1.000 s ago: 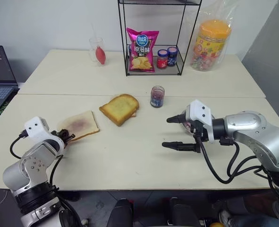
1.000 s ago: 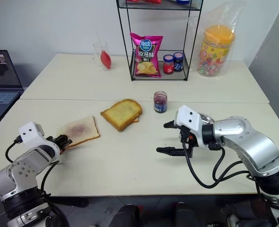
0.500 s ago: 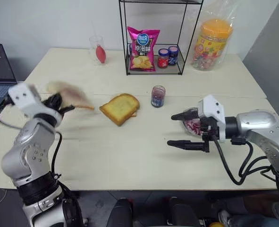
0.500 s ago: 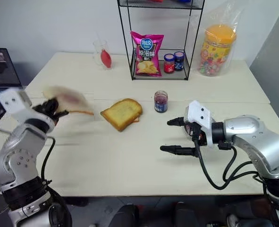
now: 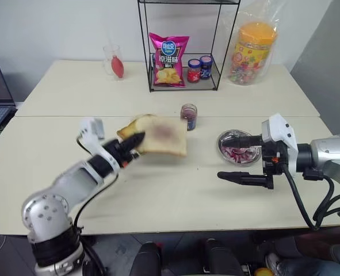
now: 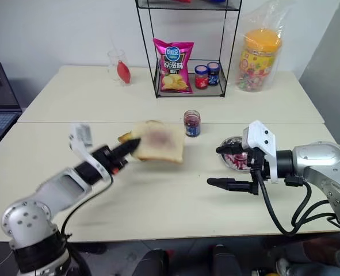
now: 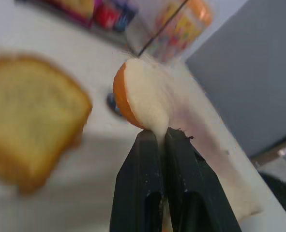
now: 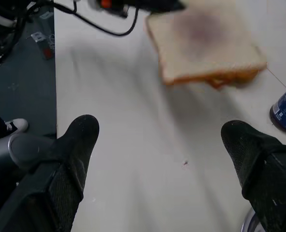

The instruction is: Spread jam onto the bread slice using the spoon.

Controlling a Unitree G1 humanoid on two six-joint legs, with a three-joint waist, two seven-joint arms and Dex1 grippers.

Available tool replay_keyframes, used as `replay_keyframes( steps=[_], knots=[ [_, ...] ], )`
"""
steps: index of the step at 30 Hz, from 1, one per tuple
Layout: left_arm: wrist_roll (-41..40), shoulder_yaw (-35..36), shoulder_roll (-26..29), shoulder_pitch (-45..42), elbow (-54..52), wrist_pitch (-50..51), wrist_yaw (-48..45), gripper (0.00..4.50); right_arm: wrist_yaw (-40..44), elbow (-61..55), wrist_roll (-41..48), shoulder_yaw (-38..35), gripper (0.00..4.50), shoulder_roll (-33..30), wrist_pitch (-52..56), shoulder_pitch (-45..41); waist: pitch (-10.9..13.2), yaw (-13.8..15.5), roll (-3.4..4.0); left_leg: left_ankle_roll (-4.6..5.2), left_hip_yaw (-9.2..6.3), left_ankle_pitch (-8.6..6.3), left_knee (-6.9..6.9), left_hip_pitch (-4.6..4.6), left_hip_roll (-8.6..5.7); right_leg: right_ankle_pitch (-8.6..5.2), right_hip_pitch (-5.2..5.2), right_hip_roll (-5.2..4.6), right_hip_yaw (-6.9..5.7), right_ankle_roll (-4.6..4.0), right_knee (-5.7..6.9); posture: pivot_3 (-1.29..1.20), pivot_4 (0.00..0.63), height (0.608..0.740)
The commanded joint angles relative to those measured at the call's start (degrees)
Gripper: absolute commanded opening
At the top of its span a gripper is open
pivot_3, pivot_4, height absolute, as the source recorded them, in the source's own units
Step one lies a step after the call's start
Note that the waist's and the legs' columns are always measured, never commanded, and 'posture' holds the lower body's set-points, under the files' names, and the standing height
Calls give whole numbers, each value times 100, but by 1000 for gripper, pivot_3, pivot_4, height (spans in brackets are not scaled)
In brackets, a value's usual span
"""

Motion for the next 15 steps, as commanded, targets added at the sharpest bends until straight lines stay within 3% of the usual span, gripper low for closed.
replay_keyframes(
  steps=[1,6,15],
  knots=[
    [442,-508,-4,689,-241,-386,-449,34,-55,-258,143,-102,4500,-64,14,78,1,13,0,0,4,0,0,2,-1,-1,1,-1,4,-2,-1,0,150,740],
    [1111,-1019,106,1212,-190,-936,-941,34,-64,-398,54,67,4500,-155,16,176,1,22,1,0,4,0,8,-1,-1,-13,0,-1,3,-36,-4,0,150,740],
    [2122,-1925,56,1116,98,-1636,-1407,34,88,-404,-259,313,4500,-569,-113,583,0,42,4,0,9,0,5,-6,-2,-16,-3,-3,5,-40,-12,0,150,740]
  ],
)
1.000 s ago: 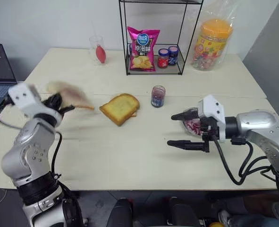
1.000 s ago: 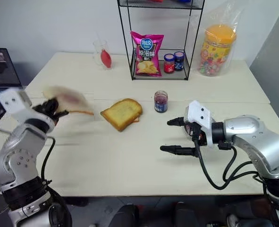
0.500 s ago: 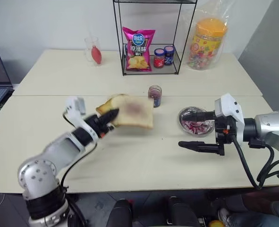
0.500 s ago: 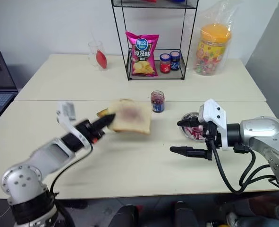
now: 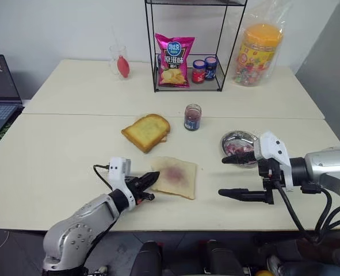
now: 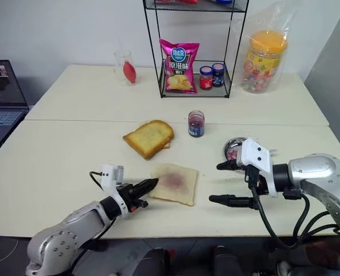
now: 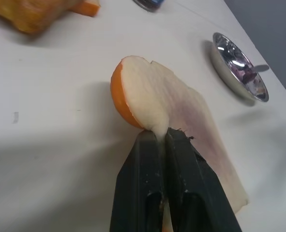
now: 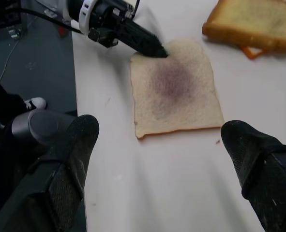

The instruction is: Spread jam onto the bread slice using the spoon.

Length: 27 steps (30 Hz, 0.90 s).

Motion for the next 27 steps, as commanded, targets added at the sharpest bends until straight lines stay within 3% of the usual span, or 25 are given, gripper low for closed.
replay_keyframes(
  steps=[1,14,15,22,27],
  knots=[
    [195,-189,-152,-117,-7,-229,-66,34,70,-141,-226,20,4500,-195,-199,125,0,0,0,0,-1,0,-1,0,0,-1,-1,1,-2,-1,1,0,150,740],
    [699,-320,-219,93,-98,-305,52,34,0,-102,-476,-71,4500,-245,-463,390,0,-11,0,0,-2,0,-1,0,1,-1,-1,1,-3,0,1,0,150,740],
    [716,-328,-211,121,-124,-313,31,434,-1,-103,-476,-73,4500,-247,-471,400,0,-11,0,0,-3,0,-1,0,1,-1,-1,1,-4,0,1,0,150,740],
    [561,-253,-283,350,-409,-264,21,1871,20,-46,-508,-30,4500,-238,-539,380,0,-13,0,0,-3,0,-1,1,1,-2,-1,0,-4,0,1,0,150,740],
    [893,188,13,732,-856,-505,151,2792,5,41,-562,13,4500,-149,-673,365,0,-19,0,0,-4,0,-5,1,3,-4,-3,1,-5,-4,1,0,150,740]
  ],
)
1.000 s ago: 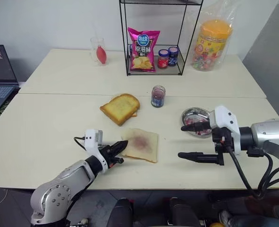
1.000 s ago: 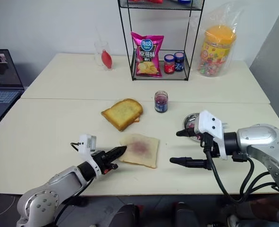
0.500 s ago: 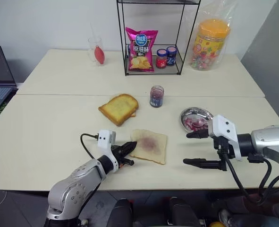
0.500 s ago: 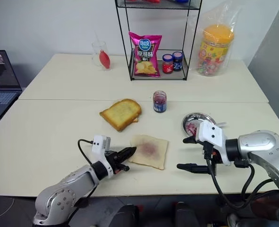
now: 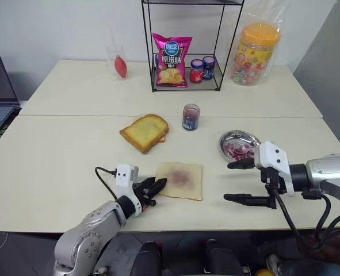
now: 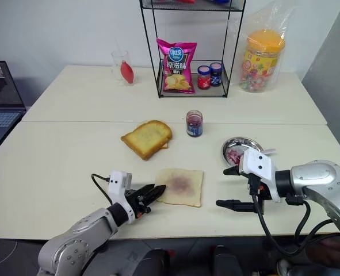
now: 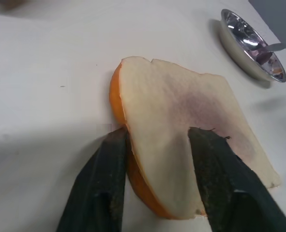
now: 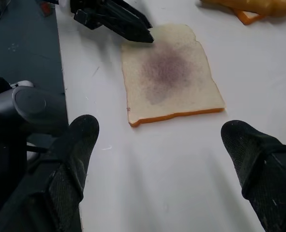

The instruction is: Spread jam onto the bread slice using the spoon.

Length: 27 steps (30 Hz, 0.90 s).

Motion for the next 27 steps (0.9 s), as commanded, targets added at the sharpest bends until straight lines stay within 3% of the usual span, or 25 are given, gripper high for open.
replay_keyframes(
  steps=[1,6,10,14,16,18,24,27],
  knots=[
    [293,329,202,218,-505,-357,67,2792,-25,-11,-102,-69,4500,68,-186,-58,0,0,1,0,0,0,0,1,0,-1,0,0,0,-1,2,0,150,740],
    [718,701,458,722,-903,-832,30,2792,-192,2,-355,-39,4500,326,-502,54,1,2,2,-1,0,0,1,0,0,-1,1,-2,0,-2,-2,0,150,740],
    [872,822,745,500,-928,-1237,-323,2792,-509,61,-495,-265,4500,749,-904,239,2,13,2,-1,-1,0,1,0,0,-1,0,-3,-3,-2,-2,0,150,740],
    [1022,454,1496,-303,-854,-1569,-1290,3448,-719,91,-753,-666,4500,924,-1322,709,5,102,3,-1,-11,0,4,-4,0,-1,1,-2,-12,-2,1,0,150,740],
    [1211,33,2261,-785,-804,-1910,-2369,3977,-892,159,-843,-967,4500,1079,-1539,983,4,122,2,-1,-3,0,5,-3,-2,-1,2,-3,-7,-2,-1,0,150,740],
    [858,-156,2617,-1430,-664,-1748,-2995,4415,-1050,173,-803,-1367,4500,1200,-1521,1305,8,119,19,-3,2,-1,3,-3,-1,-1,1,-2,-4,-2,-6,0,150,740],
    [588,-482,2594,-2606,-195,-1372,-3393,4466,-1675,132,-721,-2055,4500,1632,-1187,1982,15,47,28,-4,9,-4,-6,-2,1,-7,-2,0,2,5,-1,0,150,740],
    [714,-1113,2535,-3442,8,-880,-3522,4466,-2915,332,-333,-2768,4500,2804,-940,2156,17,42,16,-4,-3,-4,-6,-3,3,-7,-2,4,-6,8,5,0,150,740]
  ],
)
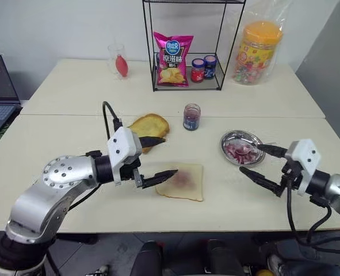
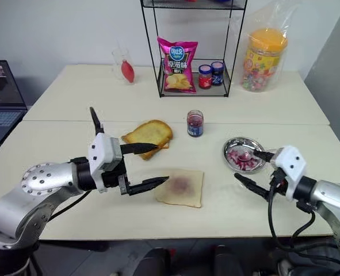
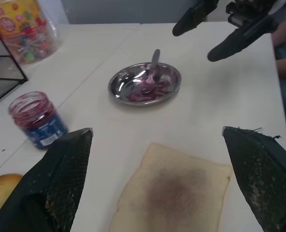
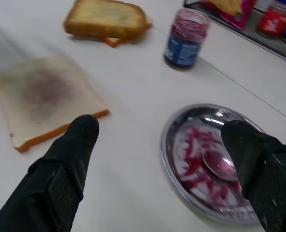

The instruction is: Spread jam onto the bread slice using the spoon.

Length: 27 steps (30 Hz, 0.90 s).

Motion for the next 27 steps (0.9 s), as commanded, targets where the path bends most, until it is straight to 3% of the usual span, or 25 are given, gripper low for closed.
replay_keyframes(
  steps=[1,4,13,27],
  knots=[
    [129,-683,-42,-940,185,410,-253,4466,-1628,183,595,-1002,4500,1418,347,49,-2,14,-13,0,-10,0,2,0,2,1,3,4,-6,2,4,0,150,740],
    [297,-920,-181,-1217,349,294,-313,4466,-2179,426,1103,-1286,4500,1943,822,-164,6,-37,18,0,5,1,4,1,-5,3,5,-2,13,4,-1,0,150,740],
    [953,-1381,-400,-1309,486,-102,-435,4466,-3043,1888,1988,-1690,4500,2328,1327,-1415,18,-191,36,2,13,1,1,8,-2,17,0,7,29,26,8,0,150,740],
    [1306,-1656,-916,-1571,639,-103,-433,4466,-2606,4255,1878,-1292,4500,2294,918,-2767,28,-207,53,3,17,2,1,6,-3,25,0,7,33,40,8,0,150,740]
  ],
)
